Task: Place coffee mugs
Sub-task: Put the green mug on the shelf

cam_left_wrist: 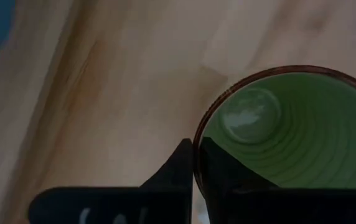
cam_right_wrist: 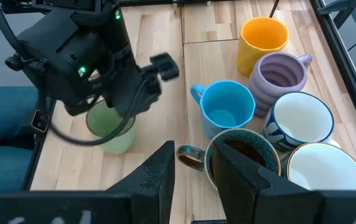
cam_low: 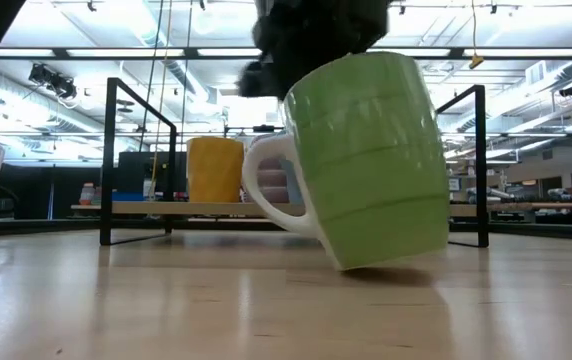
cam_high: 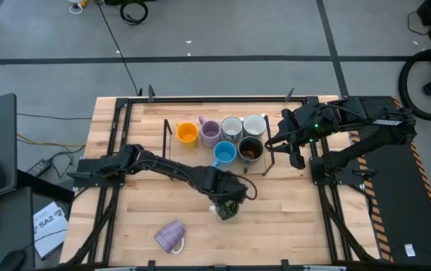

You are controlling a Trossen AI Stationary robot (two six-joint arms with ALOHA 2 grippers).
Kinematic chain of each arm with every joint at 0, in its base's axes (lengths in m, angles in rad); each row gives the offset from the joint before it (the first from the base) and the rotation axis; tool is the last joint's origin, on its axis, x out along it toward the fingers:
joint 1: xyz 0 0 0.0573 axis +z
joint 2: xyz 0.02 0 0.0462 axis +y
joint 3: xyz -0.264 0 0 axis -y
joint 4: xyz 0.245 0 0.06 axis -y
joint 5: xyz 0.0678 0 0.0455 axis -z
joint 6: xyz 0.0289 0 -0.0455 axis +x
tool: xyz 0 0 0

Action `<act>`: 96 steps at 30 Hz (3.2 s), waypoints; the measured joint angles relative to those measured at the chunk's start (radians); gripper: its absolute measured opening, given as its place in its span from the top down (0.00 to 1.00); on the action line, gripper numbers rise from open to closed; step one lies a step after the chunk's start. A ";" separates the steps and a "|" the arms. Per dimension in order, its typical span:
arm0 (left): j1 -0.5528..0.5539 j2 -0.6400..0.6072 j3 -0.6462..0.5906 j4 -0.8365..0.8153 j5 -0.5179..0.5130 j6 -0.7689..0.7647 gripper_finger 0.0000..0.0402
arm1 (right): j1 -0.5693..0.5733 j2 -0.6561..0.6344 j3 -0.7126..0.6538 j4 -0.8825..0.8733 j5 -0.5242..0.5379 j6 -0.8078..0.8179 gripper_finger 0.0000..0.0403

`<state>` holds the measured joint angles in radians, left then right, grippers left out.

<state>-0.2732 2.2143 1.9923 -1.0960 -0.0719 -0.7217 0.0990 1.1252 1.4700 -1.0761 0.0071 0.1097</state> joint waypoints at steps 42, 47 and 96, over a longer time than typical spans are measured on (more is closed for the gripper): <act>-0.027 -0.051 -0.003 -0.381 0.027 -0.395 0.73 | 0.000 0.000 0.000 -0.005 0.000 -0.027 0.72; -0.025 -0.077 -0.003 -0.382 0.017 -0.391 0.72 | 0.000 0.000 0.000 -0.007 0.000 -0.027 0.72; -0.219 -0.085 -0.058 -0.125 -0.135 0.184 0.72 | 0.346 -0.006 -0.538 0.725 0.228 -0.008 0.72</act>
<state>-0.4918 2.1296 1.9338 -1.2214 -0.2071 -0.5381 0.4454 1.1187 0.9318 -0.3508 0.2348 0.1017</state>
